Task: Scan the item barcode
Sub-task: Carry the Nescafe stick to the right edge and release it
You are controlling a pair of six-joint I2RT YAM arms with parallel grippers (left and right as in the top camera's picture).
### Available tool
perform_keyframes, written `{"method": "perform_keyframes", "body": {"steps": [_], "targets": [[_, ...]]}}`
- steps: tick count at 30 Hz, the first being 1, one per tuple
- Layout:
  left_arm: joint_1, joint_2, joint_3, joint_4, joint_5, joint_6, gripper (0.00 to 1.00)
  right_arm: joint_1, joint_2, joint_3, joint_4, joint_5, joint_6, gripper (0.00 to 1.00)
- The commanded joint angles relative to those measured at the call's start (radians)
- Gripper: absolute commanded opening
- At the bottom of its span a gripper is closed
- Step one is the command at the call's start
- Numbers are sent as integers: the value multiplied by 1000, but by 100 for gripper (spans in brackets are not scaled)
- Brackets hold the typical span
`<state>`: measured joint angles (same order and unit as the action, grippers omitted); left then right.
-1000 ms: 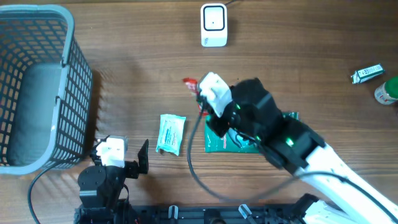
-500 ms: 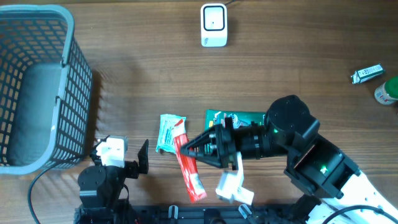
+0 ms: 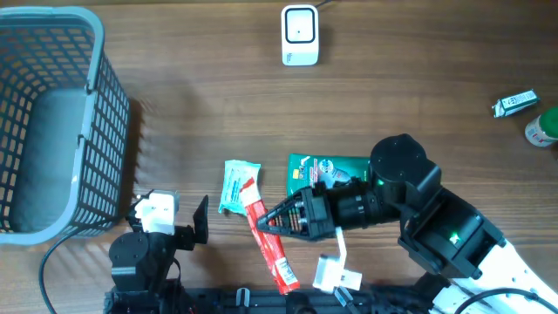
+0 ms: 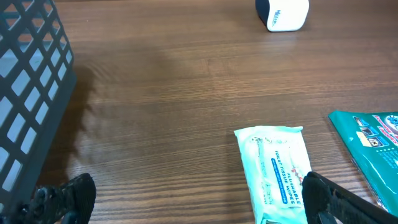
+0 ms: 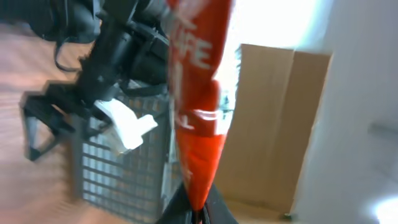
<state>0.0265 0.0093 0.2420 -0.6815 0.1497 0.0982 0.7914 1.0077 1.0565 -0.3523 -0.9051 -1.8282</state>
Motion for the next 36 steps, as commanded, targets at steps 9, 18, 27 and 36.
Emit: {"method": "perform_keyframes", "body": {"steps": [9, 18, 27, 36], "targets": [[4, -3, -7, 3, -6, -9, 100, -8, 346, 10, 54, 74, 1622, 4], [4, -3, -7, 3, -6, -10, 100, -145, 412, 10, 196, 518, 2423, 4], [4, -3, -7, 3, -6, -9, 100, -460, 936, 108, 951, 11, 2773, 5], [4, -3, -7, 3, -6, -10, 100, -484, 1378, 752, 718, 89, 2757, 5]]}}
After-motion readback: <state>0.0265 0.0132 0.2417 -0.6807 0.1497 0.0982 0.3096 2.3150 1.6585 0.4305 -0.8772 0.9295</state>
